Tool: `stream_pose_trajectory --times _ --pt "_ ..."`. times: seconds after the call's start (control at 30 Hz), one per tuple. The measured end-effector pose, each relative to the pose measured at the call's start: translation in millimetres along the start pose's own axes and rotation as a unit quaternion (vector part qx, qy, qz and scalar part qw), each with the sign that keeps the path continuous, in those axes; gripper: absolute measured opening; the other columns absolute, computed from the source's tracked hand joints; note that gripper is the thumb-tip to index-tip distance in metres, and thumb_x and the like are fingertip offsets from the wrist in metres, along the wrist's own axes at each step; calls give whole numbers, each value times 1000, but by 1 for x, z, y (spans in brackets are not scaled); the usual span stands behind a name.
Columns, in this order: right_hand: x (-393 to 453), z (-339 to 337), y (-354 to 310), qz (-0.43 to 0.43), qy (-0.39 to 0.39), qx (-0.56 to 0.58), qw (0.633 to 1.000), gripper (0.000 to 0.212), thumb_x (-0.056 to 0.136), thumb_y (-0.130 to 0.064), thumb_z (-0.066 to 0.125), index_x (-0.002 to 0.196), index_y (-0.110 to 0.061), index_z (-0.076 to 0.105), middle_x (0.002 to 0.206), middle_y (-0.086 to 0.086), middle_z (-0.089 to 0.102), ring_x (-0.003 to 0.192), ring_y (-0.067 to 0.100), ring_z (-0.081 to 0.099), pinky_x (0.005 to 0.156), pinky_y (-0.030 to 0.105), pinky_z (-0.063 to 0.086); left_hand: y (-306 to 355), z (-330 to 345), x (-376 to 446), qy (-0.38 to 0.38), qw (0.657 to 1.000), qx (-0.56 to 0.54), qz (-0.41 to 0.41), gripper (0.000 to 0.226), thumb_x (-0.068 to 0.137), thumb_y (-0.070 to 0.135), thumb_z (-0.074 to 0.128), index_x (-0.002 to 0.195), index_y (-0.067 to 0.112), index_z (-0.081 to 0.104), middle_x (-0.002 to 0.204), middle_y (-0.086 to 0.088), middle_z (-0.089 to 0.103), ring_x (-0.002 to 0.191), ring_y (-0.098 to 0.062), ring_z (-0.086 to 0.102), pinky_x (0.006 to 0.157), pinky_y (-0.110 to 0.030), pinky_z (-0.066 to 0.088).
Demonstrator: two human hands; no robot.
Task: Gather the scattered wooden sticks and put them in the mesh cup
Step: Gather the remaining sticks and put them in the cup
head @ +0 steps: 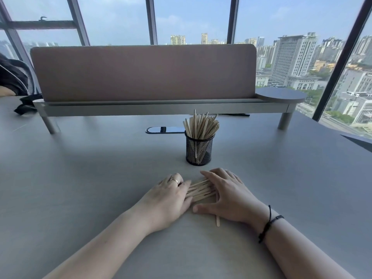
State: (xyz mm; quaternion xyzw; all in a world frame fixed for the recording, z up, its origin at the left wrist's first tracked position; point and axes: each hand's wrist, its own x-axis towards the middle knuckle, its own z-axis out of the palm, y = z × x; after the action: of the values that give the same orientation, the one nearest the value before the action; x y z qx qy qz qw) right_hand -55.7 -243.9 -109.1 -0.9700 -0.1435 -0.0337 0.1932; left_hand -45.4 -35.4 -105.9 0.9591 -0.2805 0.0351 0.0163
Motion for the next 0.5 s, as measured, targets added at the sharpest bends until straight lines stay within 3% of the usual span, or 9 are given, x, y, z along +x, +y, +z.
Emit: stream_pose_trajectory --times 0.07,0.2,0.3,0.5 --pt "0 0 1 4 0 -1 1000 111 57 -93 54 151 -40 27 136 -16 39 131 10 31 116 29 20 0 -1 0 -2 999 -44 -9 57 100 59 36 144 24 45 130 0 46 122 -20 50 97 -29 38" --pt "0 0 1 11 -2 0 1000 114 55 -93 55 151 -42 21 136 -14 38 131 12 31 116 30 20 -1 -1 0 21 997 -74 -29 50 98 58 45 132 23 53 124 2 50 117 -18 53 92 -30 41" --pt "0 1 1 13 0 5 1000 117 55 -92 57 153 -41 17 137 -12 38 133 14 28 115 29 19 2 0 3 37 995 -78 -43 38 102 49 45 125 19 53 124 0 50 119 -21 52 91 -33 42" --pt "0 0 2 12 2 14 1000 123 54 -90 61 154 -41 8 144 -9 32 139 15 27 118 30 17 10 0 9 40 998 35 -29 26 106 29 36 124 14 48 126 -7 51 119 -27 52 93 -37 42"
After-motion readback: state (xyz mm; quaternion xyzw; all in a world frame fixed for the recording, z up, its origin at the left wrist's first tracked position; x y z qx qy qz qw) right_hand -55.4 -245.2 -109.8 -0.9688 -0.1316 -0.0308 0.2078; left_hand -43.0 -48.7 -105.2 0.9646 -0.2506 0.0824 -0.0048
